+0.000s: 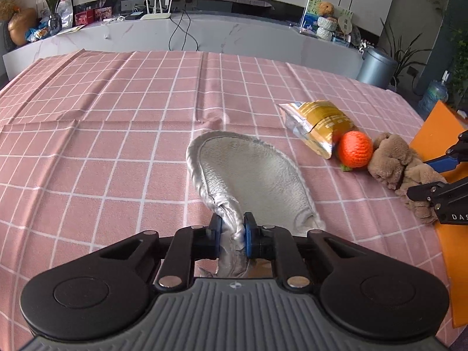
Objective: Organize soft objects
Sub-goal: 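Grasp the white cloth pouch with the left tool while the right tool grasps the brown bear, then carry the cloth pouch and brown bear over the orange box and lower them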
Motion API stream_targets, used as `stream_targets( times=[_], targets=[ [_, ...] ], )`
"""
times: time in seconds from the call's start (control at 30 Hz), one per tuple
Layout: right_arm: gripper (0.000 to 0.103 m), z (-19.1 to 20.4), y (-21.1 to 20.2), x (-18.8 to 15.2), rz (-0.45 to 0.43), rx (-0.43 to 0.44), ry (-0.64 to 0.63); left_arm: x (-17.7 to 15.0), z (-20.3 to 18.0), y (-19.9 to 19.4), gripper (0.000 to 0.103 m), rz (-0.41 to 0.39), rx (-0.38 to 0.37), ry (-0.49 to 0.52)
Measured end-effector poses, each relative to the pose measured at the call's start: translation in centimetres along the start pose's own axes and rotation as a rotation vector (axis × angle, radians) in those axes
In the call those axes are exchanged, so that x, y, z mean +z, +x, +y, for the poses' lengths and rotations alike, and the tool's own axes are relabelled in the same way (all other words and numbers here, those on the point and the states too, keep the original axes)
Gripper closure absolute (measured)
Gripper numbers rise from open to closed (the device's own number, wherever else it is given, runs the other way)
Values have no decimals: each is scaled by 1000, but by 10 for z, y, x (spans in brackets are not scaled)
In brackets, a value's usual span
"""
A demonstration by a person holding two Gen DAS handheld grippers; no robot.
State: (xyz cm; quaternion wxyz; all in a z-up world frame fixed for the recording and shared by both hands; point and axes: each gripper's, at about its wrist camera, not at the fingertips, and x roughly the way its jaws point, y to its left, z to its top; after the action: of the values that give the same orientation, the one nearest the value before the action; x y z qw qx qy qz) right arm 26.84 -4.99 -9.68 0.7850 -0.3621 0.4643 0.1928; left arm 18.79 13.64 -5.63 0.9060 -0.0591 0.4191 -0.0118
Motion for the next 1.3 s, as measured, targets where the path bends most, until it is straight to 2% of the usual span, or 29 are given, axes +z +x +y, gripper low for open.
stream_targets(
  times=[0.17, 0.7, 0.97, 1.3],
  targets=[
    [71, -12, -15, -9, -58, 82, 84, -4, -6, -18, 87, -37, -29, -25],
    [71, -4, -94, -50, -279, 304, 295, -4, -38, -82, 88, -161, -81, -14],
    [71, -6, -131, -90, -401, 327, 436, -3, -58, -106, 88, -204, -131, 12],
    [71, -25, -165, -140, -513, 304, 598, 8, -100, -124, 88, -264, -195, 96]
  ],
)
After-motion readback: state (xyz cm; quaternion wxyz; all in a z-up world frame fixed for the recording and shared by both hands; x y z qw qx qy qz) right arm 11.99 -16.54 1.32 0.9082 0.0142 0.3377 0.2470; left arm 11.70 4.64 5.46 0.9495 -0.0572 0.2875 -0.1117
